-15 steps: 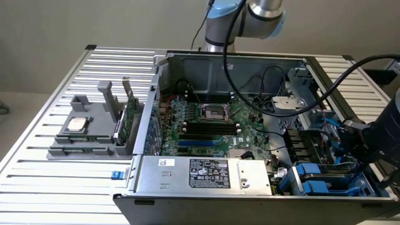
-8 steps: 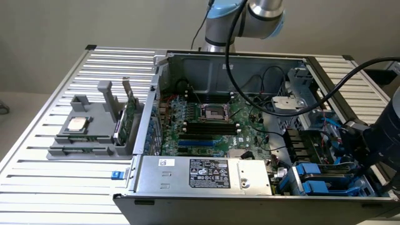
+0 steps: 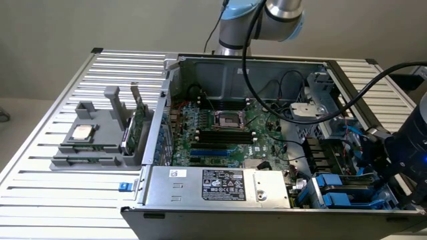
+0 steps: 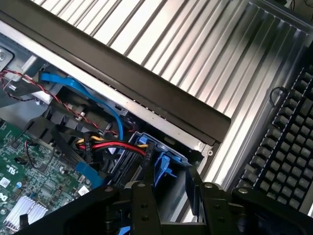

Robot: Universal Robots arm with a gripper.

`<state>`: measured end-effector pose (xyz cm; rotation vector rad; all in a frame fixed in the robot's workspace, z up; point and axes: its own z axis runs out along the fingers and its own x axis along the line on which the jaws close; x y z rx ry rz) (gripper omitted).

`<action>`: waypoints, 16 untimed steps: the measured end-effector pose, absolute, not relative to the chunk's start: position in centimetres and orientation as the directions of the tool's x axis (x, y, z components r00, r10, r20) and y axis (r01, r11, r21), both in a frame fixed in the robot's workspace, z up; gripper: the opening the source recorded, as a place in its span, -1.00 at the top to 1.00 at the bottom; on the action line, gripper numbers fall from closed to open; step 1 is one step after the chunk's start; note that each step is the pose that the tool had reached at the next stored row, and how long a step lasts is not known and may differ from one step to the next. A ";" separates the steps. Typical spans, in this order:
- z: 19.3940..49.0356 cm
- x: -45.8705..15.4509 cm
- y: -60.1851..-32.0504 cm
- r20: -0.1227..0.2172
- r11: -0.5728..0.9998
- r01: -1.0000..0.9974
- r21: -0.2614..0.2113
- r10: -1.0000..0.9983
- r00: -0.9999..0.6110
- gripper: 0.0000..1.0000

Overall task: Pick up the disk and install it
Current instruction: 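Insert the disk into the insertion slot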

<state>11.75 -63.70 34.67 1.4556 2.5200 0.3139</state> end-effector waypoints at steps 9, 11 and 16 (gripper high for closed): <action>34.7 11.6 -63.7 -0.015 0.440 0.855 0.276 0.891 -0.454 0.22; 34.7 11.6 -63.7 0.013 0.425 0.858 0.287 0.894 -0.447 0.22; 34.6 11.6 -63.7 0.045 0.375 0.877 0.301 0.913 -0.406 0.22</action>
